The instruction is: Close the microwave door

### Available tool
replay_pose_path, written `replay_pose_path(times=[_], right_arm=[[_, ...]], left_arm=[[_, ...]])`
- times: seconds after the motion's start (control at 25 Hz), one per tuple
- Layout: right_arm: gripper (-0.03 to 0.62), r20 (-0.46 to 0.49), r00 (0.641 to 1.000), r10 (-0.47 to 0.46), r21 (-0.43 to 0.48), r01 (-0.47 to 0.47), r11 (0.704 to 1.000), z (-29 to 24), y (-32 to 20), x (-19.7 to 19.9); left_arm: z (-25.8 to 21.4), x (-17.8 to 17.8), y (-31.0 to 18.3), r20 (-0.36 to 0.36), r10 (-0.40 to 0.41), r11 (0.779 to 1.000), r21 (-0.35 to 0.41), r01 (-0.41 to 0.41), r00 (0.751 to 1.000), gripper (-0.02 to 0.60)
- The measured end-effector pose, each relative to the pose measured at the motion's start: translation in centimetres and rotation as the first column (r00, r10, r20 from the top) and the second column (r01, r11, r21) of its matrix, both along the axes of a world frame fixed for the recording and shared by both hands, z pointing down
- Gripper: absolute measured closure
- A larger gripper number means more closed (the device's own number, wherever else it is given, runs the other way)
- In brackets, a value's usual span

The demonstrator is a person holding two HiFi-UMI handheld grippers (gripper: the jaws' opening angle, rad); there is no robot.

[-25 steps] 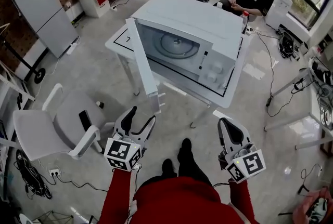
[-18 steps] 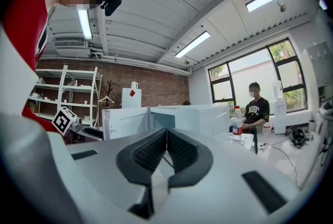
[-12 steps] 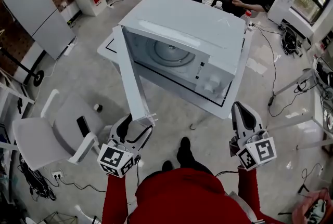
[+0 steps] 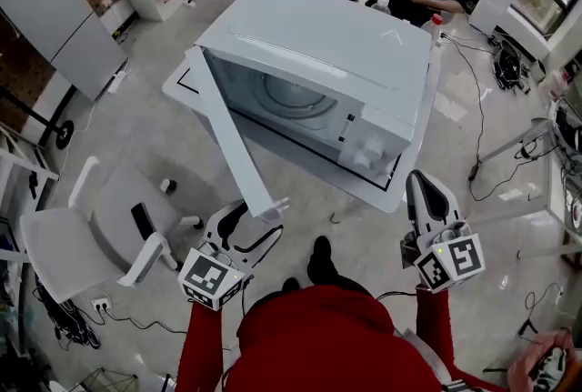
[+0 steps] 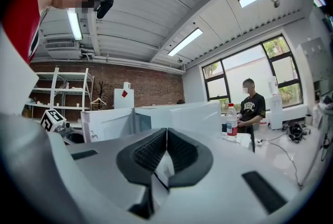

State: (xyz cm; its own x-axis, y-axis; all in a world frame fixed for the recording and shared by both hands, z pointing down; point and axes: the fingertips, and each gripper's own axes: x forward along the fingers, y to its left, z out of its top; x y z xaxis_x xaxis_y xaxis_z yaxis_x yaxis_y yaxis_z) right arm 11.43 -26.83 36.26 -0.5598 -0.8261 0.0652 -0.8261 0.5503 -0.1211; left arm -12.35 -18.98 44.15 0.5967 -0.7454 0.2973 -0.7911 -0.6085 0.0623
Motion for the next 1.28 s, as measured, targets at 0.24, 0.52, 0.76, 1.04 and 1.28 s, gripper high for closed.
replay_pose_path(times=[0.24,0.52,0.76,1.04,1.28], right_arm=[[0.58,-0.004,0.999,0.033,-0.008,-0.033,0.999,0.0,-0.5,1.2],[0.58,-0.004,0.999,0.044,-0.02,-0.044,0.999,0.4,-0.6,1.7],[0.58,-0.005,0.999,0.033,-0.026,-0.033,0.999,0.8,-0.6,1.5],[0.58,-0.003,1.0,0.013,-0.022,-0.013,1.0,0.7,-1.2,1.3],[0.58,-0.014,0.999,-0.029,-0.015,0.029,0.999,0.7,-1.6,0.5]], left_arm=[[-0.3,3.8,-2.7,-0.016,0.11,0.994,0.015,-0.11,0.994,0.267],[-2.2,5.5,-7.0,-0.004,0.1,0.989,0.111,-0.099,0.995,0.328],[-3.0,5.2,-10.6,-0.05,-0.027,0.99,0.135,0.034,0.998,0.572],[-2.4,6.6,-13.1,-0.061,-0.078,0.992,0.091,0.083,0.995,0.572],[-2.0,7.3,-14.1,-0.067,-0.111,0.992,0.06,0.115,0.992,0.572]])
